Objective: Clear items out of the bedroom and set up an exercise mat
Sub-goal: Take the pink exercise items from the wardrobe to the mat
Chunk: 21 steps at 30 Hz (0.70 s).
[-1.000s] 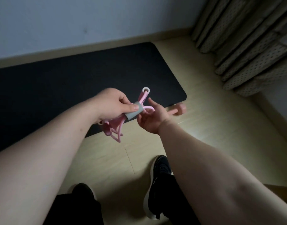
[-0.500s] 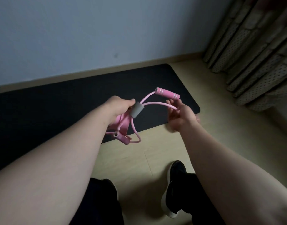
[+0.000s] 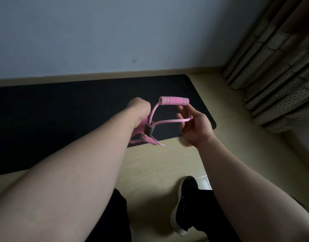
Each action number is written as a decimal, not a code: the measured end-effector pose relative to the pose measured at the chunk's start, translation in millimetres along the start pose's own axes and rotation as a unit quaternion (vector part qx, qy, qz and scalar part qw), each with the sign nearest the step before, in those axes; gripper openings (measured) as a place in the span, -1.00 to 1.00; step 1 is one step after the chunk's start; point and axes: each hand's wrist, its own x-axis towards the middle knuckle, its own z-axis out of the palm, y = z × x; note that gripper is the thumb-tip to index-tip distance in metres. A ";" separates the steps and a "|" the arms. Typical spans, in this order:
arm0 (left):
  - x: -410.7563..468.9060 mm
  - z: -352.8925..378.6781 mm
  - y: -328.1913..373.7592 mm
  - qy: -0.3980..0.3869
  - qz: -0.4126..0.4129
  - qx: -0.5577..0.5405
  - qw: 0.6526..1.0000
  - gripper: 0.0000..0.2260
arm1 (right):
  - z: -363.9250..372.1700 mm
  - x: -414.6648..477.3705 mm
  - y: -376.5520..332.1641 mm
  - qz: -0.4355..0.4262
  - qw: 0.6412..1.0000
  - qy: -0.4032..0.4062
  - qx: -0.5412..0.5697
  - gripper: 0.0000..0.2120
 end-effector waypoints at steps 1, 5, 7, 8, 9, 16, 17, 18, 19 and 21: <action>3.8 -0.8 -1.0 0.014 -0.004 -0.021 1.000 -0.76 | 1.3 0.0 3.0 0.002 1.000 -0.003 -0.011 -0.78; 15.3 -7.2 -0.3 0.052 -0.021 -0.128 0.990 -0.83 | 2.9 2.4 18.5 0.008 0.997 -0.019 -0.072 -0.76; 17.7 -10.5 -3.5 0.076 -0.039 -0.165 0.983 -0.91 | 3.5 6.0 29.7 0.017 0.994 -0.033 -0.104 -0.75; 19.8 -11.6 -5.6 0.097 -0.035 -0.170 0.980 -0.92 | 3.6 8.4 35.4 0.021 0.991 -0.044 -0.122 -0.74; 24.0 -11.1 -9.2 0.110 -0.032 -0.162 0.980 -0.89 | 3.1 11.9 42.4 0.027 0.989 -0.055 -0.136 -0.74; 54.1 -15.7 -15.5 0.078 0.014 -0.147 0.986 -0.65 | 1.8 49.0 102.1 0.095 0.988 -0.069 -0.102 -0.78; 60.8 -15.2 -16.5 0.081 0.026 -0.145 0.986 -0.65 | -0.9 58.1 110.2 0.101 0.989 -0.048 -0.097 -0.79; 65.6 -12.7 -17.8 0.083 0.033 -0.138 0.986 -0.67 | -6.2 68.7 118.3 0.106 0.990 -0.016 -0.095 -0.78; 71.2 -9.2 -19.8 0.086 0.040 -0.134 0.986 -0.69 | -14.2 79.6 125.0 0.107 0.989 0.018 -0.099 -0.78; 83.2 -2.5 -25.9 0.096 0.048 -0.138 0.985 -0.77 | -34.9 102.1 136.4 0.111 0.984 0.077 -0.114 -0.79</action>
